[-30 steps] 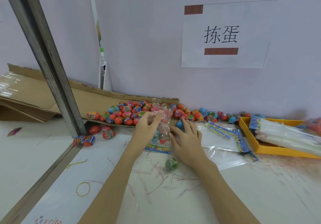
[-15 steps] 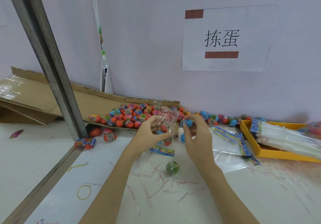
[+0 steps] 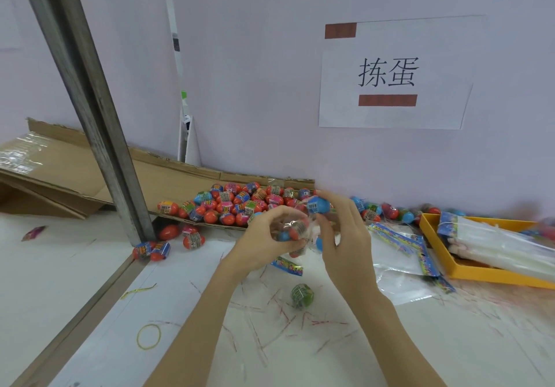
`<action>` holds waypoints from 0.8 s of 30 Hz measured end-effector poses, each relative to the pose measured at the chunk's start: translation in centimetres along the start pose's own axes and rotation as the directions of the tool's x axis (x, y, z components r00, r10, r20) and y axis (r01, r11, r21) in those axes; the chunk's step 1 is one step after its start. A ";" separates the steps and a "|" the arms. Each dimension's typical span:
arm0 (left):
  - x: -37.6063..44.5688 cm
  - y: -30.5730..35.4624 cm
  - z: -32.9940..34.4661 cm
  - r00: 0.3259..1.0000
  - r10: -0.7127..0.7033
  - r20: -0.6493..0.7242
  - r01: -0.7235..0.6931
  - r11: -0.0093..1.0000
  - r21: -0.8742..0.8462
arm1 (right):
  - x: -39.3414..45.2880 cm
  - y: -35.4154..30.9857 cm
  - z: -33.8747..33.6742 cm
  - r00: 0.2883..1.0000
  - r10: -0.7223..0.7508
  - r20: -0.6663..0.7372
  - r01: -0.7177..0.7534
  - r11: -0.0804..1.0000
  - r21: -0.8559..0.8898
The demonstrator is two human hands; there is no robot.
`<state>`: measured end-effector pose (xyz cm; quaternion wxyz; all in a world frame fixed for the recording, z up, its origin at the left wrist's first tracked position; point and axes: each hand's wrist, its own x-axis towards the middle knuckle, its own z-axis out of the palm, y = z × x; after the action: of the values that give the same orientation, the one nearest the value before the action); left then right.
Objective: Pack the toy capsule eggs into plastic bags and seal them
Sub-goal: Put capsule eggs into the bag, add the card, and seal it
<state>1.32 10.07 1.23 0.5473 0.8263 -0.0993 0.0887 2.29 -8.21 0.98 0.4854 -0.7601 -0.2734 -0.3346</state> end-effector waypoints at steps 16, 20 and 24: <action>0.1 0.1 0.5 0.996 0.075 -0.048 -0.074 0.997 0.036 | -0.4 -0.3 0.2 0.973 0.190 0.131 -0.187 0.982 -0.034; 0.1 -0.1 0.9 0.992 0.118 -0.047 -0.116 0.992 0.042 | -0.5 -0.5 0.4 0.970 0.188 0.155 -0.175 0.980 -0.093; 0.1 -0.2 0.7 0.988 0.135 -0.075 -0.133 0.991 0.030 | -0.2 -0.4 0.0 0.962 0.236 0.138 -0.235 0.972 -0.023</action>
<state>1.50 9.50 0.86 0.5332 0.8205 -0.1323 0.1581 1.84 -8.04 1.03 0.4990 -0.8103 -0.2133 -0.2212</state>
